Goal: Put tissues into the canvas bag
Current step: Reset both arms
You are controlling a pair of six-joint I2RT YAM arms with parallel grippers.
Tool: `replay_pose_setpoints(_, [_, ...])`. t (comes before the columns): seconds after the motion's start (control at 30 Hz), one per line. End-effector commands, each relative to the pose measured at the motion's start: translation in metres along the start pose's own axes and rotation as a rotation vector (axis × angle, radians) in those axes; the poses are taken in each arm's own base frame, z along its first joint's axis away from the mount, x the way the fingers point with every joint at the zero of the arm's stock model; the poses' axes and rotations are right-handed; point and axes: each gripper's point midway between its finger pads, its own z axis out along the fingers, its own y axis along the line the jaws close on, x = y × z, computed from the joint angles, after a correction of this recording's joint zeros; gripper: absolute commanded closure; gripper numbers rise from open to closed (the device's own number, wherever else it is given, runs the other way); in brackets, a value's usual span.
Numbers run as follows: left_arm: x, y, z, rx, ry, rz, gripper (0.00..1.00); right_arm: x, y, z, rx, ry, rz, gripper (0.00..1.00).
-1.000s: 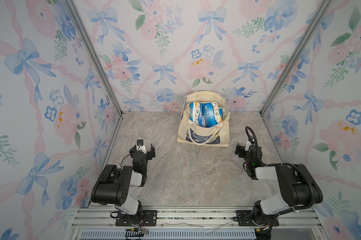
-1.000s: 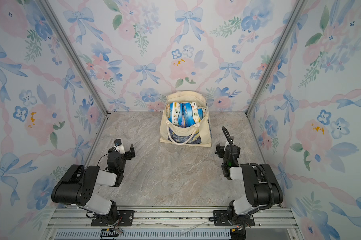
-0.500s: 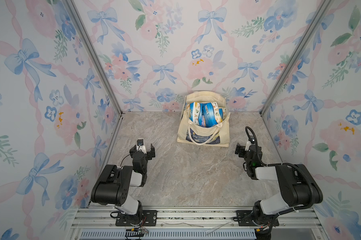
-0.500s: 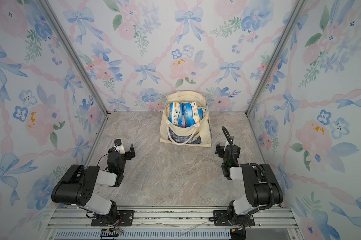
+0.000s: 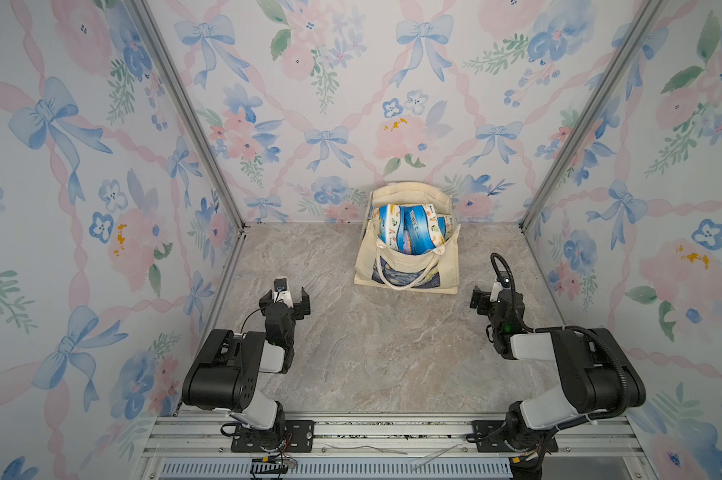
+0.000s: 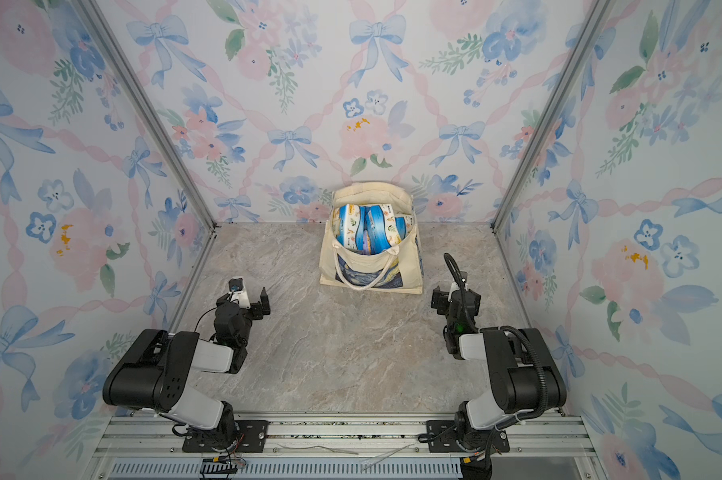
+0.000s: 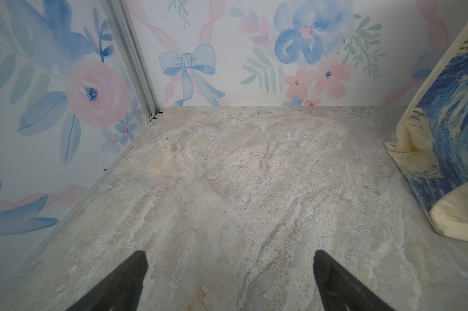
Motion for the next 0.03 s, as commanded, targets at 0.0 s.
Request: replay_pose_setpoints(0.0, [-0.0010,-0.0004,-0.0005,0.008,-0.010,0.010,0.02,-0.0086,0.0041,-0.0012,-0.014,-0.034,-0.005,0.03])
